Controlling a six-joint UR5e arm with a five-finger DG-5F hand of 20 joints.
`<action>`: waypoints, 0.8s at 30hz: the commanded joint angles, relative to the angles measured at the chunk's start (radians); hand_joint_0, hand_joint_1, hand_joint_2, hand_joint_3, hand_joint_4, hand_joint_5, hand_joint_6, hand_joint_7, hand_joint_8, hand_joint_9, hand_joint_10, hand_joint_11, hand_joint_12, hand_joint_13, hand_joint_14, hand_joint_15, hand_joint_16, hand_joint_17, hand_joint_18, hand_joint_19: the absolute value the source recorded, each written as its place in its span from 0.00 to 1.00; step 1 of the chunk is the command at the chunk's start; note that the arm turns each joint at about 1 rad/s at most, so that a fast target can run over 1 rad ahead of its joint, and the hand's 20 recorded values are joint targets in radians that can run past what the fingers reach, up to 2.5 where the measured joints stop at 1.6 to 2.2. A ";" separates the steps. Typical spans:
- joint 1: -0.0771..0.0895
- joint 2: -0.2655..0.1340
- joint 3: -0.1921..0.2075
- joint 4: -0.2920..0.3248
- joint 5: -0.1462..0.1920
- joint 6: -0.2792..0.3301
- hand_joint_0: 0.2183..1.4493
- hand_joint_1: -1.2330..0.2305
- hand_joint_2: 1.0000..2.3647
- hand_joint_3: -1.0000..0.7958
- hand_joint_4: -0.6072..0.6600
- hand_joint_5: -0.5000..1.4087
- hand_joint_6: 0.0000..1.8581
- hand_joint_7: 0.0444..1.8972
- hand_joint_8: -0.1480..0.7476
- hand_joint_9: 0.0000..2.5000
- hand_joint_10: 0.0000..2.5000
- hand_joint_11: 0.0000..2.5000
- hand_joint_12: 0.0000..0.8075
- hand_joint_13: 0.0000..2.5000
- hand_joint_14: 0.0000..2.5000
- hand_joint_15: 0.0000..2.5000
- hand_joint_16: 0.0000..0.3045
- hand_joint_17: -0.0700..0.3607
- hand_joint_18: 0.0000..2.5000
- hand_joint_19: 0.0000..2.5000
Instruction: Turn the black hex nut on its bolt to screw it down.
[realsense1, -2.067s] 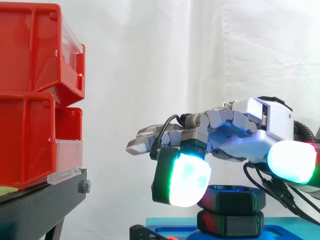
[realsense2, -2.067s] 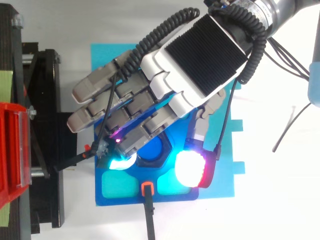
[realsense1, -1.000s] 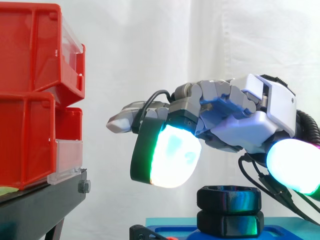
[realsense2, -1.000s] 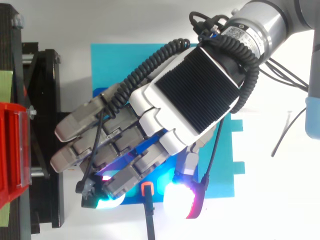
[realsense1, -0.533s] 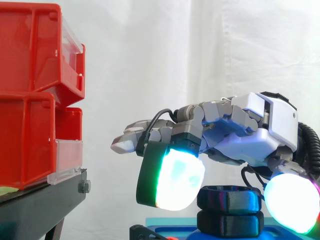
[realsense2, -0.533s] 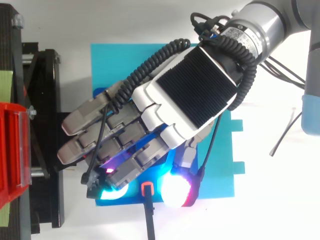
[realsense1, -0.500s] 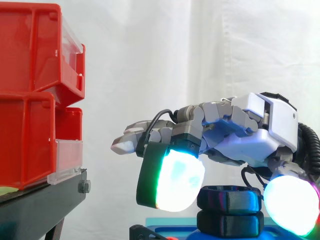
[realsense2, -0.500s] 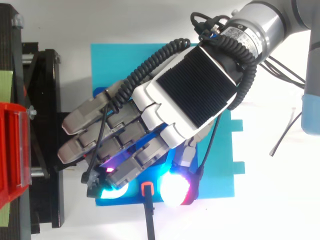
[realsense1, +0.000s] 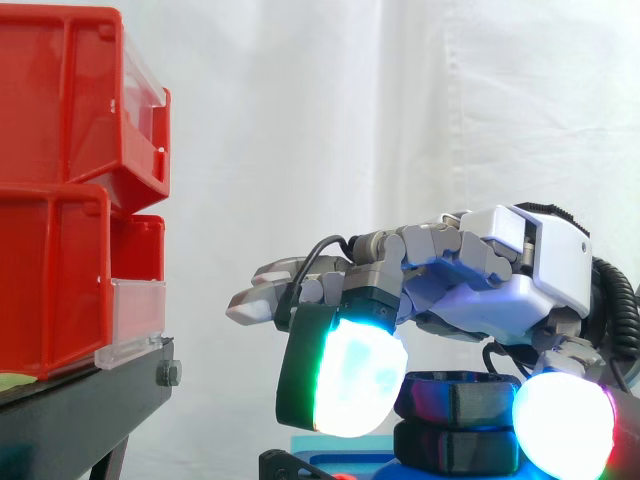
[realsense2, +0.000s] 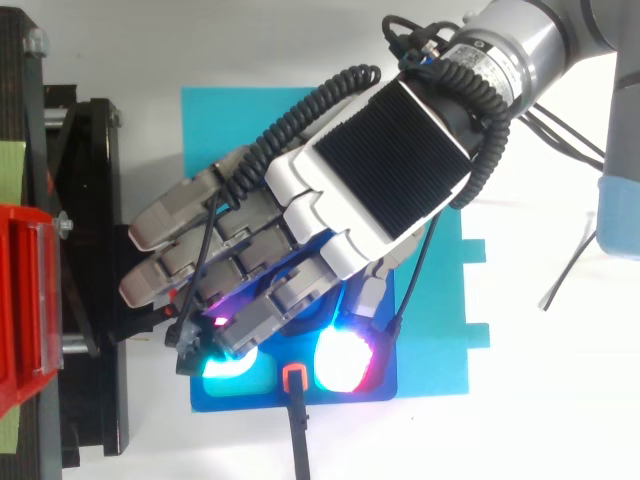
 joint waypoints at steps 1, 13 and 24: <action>-0.005 -0.001 0.000 -0.003 -0.003 0.000 0.18 0.48 0.00 0.28 0.57 0.17 0.29 0.59 0.37 0.26 0.00 0.14 0.13 0.14 0.00 0.06 0.04 0.23 0.00 0.16; -0.014 -0.001 0.000 -0.006 -0.020 0.000 0.15 0.49 0.00 0.28 0.58 0.17 0.30 0.57 0.39 0.26 0.00 0.14 0.15 0.15 0.00 0.06 0.05 0.24 0.00 0.15; -0.017 -0.001 -0.002 -0.004 -0.025 0.000 0.15 0.55 0.00 0.28 0.59 0.18 0.30 0.57 0.39 0.27 0.00 0.14 0.14 0.15 0.00 0.06 0.05 0.24 0.00 0.16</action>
